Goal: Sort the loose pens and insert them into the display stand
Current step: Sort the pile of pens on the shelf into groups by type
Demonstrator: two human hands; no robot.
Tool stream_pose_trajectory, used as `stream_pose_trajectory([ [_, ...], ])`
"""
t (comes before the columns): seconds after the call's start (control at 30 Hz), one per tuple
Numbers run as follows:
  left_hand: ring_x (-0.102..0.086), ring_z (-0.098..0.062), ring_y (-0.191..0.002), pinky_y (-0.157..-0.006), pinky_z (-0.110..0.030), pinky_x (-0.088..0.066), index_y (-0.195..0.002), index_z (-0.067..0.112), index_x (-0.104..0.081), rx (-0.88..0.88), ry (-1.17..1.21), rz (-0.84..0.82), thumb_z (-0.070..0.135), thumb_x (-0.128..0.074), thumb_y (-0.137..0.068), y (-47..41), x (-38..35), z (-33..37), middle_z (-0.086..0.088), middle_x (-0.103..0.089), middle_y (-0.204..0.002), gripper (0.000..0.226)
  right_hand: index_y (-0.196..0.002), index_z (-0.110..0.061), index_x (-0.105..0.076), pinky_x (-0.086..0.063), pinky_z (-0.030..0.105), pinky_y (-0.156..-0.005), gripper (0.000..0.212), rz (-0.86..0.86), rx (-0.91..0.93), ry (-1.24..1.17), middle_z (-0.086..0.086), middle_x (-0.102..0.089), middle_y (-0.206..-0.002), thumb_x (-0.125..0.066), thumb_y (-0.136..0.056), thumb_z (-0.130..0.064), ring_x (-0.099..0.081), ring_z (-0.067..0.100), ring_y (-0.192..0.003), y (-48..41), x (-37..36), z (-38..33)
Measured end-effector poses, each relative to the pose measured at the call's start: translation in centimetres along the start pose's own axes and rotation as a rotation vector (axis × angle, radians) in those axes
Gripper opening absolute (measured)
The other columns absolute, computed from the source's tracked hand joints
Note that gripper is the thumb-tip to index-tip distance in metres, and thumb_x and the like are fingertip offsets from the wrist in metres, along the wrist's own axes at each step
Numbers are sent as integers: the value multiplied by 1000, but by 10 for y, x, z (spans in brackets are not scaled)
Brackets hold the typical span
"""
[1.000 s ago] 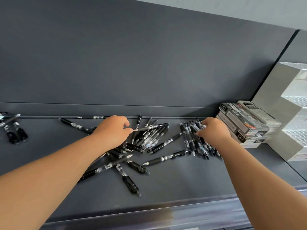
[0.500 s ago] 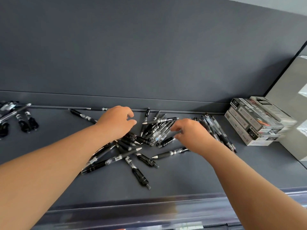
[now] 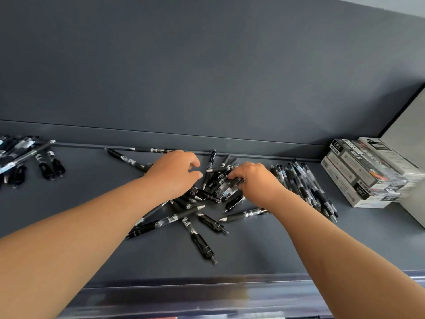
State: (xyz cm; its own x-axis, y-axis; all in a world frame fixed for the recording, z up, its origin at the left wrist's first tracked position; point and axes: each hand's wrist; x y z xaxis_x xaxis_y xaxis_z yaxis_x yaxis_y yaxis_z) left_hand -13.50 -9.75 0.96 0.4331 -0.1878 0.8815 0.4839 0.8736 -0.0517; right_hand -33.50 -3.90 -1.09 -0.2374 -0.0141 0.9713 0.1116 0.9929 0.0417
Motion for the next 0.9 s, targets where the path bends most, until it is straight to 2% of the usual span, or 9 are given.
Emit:
stream_pose_trajectory([
  [0.2, -54, -17, -106, -94, -35, -44, -118, 23, -60, 33, -2, -8, 32, -58, -91, 2, 2, -3, 3, -58, -115, 28, -123, -35, -53, -36, 38, -94, 41, -110, 20, 201, -1, -44, -129, -64, -87, -18, -35, 25, -123, -10, 9, -2],
  [0.33, -54, -16, -107, -94, -34, -43, -118, 24, -60, 58, 4, 6, 33, -58, -91, 5, 7, -4, 4, -57, -116, 28, -118, -33, -55, -33, 40, -97, 40, -211, 47, 246, -5, -44, -129, -67, -83, -17, -33, 24, -123, -16, 17, -7],
  [0.47, -54, -15, -107, -96, -34, -43, -117, 24, -60, 77, 14, 15, 33, -59, -91, 9, 10, -8, 4, -57, -115, 28, -91, -35, -54, -35, 37, -89, 24, -286, 89, 264, -5, -50, -118, -70, -81, -19, -38, 21, -115, -21, 17, -6],
  [0.6, -54, -13, -105, -95, -33, -43, -117, 25, -60, 93, 25, 19, 33, -59, -90, 12, 13, -11, 7, -58, -114, 28, -89, -35, -57, -43, 35, -94, 21, -273, 78, 106, -5, -60, -106, -68, -81, -19, -52, 20, -104, -24, 14, -1],
  [0.73, -56, -10, -99, -89, -29, -44, -115, 27, -60, 126, 96, 15, 34, -59, -90, 15, 17, -10, 10, -60, -108, 26, -79, -27, -53, -39, 21, -65, 20, -190, 148, -61, -9, -53, -78, -66, -84, -13, -49, 14, -79, -23, 21, 2],
  [0.8, -57, -7, -94, -80, -25, -43, -111, 28, -61, 144, 180, 13, 34, -59, -90, 15, 19, -8, 13, -60, -103, 23, -85, -19, -61, -38, 20, -64, 10, -132, 137, -255, -5, -54, -74, -66, -84, -10, -49, 13, -73, -23, 28, 0],
  [0.87, -57, -2, -88, -71, -20, -41, -106, 29, -62, 150, 250, 17, 33, -59, -90, 15, 20, -3, 17, -60, -98, 17, -88, -12, -66, -43, 25, -68, 6, -85, 99, -538, -1, -59, -75, -66, -84, -8, -51, 13, -69, -21, 34, -3],
  [0.9, -58, -1, -86, -70, -19, -42, -102, 29, -62, 153, 288, 20, 32, -58, -90, 16, 21, 0, 18, -60, -96, 14, -88, -10, -66, -43, 23, -66, 5, -77, 90, -679, 0, -61, -73, -66, -85, -6, -52, 12, -66, -19, 37, -8],
])
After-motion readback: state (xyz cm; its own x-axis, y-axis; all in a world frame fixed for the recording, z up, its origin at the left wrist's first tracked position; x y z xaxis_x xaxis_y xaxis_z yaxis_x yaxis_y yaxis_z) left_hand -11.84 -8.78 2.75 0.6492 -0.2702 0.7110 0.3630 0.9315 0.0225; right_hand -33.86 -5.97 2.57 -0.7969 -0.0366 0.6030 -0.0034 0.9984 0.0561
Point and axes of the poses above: each hand's wrist, its own y-axis away from the middle knuckle, its own x-axis out of the back of the hand, z = x × y
